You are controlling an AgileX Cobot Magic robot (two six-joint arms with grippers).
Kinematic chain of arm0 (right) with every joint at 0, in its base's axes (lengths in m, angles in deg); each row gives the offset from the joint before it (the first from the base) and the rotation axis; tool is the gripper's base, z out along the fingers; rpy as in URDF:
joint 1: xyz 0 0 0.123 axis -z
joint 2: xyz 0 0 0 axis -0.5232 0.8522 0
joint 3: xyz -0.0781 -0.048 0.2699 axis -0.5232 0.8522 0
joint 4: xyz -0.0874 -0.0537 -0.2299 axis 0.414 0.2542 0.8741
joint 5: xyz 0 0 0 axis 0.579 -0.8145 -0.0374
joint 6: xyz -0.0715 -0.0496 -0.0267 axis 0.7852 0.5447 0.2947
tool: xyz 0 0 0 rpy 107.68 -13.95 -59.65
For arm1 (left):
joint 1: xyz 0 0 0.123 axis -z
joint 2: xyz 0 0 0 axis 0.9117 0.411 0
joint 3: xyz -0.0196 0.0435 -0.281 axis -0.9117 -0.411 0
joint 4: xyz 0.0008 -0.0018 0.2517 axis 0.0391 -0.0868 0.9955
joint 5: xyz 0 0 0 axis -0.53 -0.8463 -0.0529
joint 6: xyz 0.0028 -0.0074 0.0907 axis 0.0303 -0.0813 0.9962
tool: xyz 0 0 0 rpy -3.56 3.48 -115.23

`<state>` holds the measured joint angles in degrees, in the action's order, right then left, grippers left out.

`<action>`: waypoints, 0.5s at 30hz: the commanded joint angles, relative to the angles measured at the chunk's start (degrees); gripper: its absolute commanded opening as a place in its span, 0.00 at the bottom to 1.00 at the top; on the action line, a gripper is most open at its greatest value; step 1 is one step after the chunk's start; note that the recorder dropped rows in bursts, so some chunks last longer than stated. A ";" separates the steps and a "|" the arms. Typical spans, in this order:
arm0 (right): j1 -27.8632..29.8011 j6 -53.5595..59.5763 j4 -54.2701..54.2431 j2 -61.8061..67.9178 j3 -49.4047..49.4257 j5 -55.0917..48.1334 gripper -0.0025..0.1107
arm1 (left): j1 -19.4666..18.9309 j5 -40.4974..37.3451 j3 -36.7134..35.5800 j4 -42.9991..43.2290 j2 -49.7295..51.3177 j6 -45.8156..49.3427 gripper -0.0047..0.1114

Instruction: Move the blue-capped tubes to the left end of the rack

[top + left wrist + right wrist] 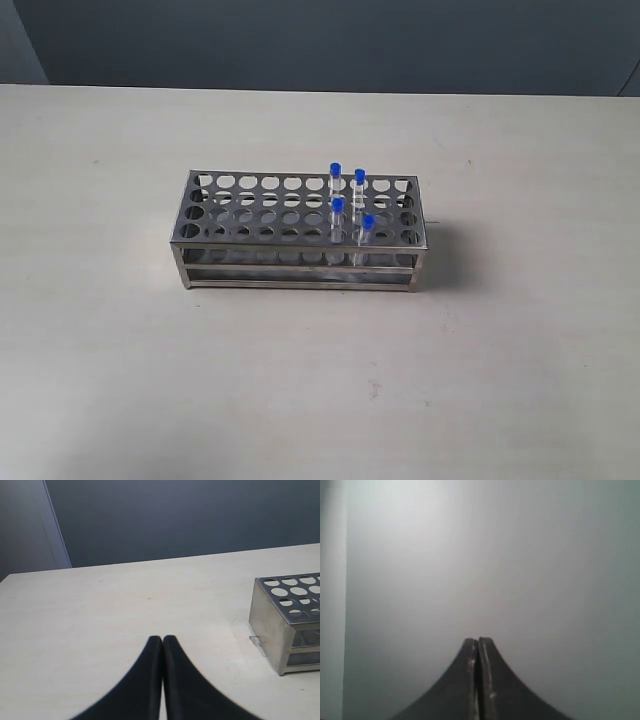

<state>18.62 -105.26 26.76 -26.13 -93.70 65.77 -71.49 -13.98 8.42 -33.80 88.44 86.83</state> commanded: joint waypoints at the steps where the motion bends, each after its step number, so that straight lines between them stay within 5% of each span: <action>1: -0.66 -1.21 10.06 16.50 -6.01 5.98 0.02 | 0.23 0.17 0.18 0.00 -0.30 -0.03 0.05; 15: -6.50 2.12 11.34 54.12 -1.09 26.04 0.02 | 0.23 0.17 0.18 0.00 -0.30 -0.03 0.05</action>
<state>12.24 -103.80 37.08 23.13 -95.03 87.06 -71.49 -13.98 8.42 -33.80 88.44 86.83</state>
